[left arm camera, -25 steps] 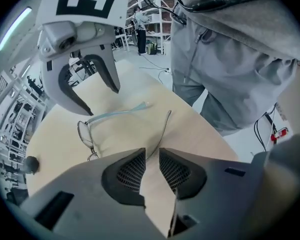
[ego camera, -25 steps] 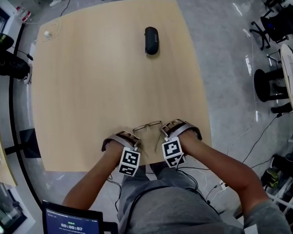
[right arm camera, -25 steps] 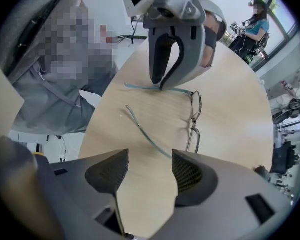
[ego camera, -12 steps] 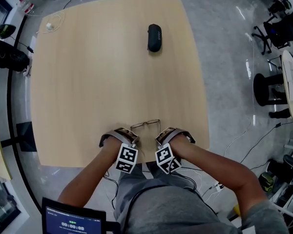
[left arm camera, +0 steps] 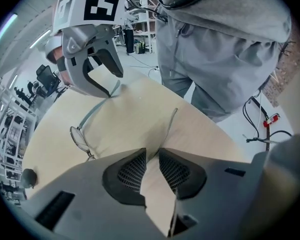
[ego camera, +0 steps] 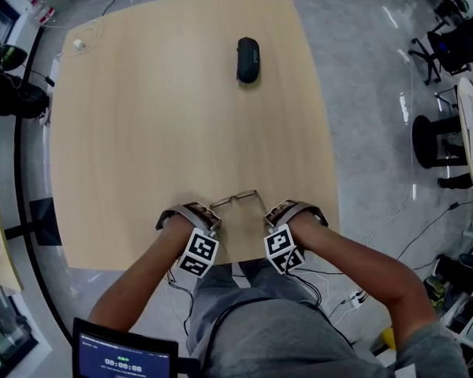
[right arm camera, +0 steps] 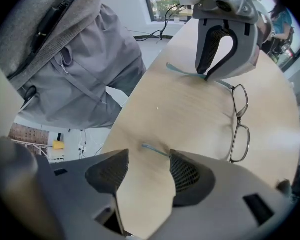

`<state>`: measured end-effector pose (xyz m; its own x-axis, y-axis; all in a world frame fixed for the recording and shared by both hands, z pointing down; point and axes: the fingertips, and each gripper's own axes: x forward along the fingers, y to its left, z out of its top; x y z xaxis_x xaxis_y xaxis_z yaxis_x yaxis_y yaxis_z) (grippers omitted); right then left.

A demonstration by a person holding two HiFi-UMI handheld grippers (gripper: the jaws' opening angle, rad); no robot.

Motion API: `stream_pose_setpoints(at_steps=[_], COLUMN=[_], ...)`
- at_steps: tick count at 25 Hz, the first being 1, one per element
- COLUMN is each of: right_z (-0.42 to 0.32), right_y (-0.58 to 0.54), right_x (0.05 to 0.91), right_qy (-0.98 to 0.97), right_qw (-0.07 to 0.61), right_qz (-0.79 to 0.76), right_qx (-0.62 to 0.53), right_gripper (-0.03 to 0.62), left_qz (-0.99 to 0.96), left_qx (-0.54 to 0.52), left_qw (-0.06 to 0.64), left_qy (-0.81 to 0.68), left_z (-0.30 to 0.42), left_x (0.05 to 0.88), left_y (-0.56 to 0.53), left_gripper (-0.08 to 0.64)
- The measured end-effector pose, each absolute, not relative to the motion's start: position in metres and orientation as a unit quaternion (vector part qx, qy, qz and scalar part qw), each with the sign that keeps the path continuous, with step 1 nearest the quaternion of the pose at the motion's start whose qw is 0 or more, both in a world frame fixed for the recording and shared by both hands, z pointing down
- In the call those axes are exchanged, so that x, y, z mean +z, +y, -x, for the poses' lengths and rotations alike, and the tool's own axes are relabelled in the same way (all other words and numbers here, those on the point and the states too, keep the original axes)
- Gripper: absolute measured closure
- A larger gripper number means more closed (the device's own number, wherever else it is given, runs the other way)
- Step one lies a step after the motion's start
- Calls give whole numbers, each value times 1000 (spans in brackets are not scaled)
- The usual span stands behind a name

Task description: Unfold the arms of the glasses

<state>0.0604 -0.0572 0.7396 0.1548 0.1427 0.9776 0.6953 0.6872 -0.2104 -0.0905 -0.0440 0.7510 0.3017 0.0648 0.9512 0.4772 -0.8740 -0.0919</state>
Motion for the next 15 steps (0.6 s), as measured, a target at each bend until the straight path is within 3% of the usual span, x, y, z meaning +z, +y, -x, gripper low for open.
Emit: stream_pose_setpoints(at_steps=[15], right_z=[-57], right_y=[-59], right_x=[736], right_qy=[-632], right_qw=[673], right_qz=[336], right_qx=[-184], right_gripper=[334], left_qz=[823], left_qx=[-493], left_qw=[244], left_qy=[-141], left_z=[87], left_x=[717], left_y=[-65], left_gripper=[482])
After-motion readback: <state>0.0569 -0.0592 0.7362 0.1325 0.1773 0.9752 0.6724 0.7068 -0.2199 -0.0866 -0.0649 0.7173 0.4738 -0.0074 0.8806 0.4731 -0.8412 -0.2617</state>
